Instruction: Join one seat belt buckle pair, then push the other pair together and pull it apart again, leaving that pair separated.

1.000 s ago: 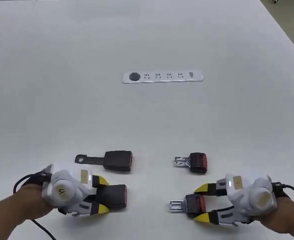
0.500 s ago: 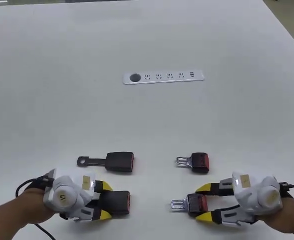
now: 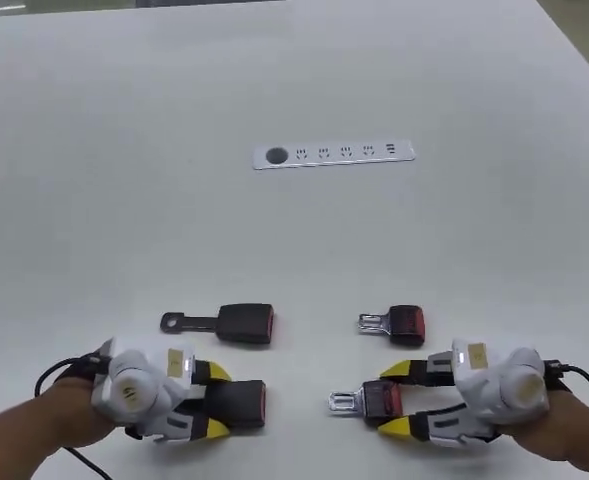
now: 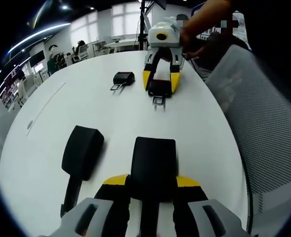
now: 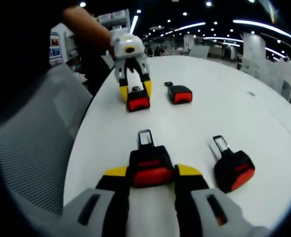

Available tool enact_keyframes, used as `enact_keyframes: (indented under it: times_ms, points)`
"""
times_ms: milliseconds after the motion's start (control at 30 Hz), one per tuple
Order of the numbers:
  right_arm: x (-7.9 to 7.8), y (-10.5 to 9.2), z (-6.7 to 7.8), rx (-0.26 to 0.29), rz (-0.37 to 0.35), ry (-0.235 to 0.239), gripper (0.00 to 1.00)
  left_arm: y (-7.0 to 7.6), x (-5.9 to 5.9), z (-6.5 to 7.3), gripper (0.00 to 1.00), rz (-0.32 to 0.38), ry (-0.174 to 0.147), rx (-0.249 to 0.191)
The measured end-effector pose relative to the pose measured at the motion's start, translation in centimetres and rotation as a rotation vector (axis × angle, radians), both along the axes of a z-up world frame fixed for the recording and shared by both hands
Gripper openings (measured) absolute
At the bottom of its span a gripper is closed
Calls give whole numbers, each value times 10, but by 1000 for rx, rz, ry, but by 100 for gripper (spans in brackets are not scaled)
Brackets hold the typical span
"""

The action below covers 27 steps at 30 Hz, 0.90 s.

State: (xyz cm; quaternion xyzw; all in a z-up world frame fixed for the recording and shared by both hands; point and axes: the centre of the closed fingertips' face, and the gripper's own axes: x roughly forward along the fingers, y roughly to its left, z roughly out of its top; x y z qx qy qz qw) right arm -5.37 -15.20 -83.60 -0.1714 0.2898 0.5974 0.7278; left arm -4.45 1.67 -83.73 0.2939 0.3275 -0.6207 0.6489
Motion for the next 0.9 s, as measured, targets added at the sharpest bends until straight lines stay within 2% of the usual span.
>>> enact_keyframes:
  times_ms: [67,400,900]
  points:
    - [1,4,0,3,-1,-1,35,0,0,0,34,-8,-3,10]
    - [4,28,-1,28,-8,-3,35,-1,0,0,34,1,0,5]
    - [3,69,-2,47,22,-10,35,0,-1,-2,34,0,1,8]
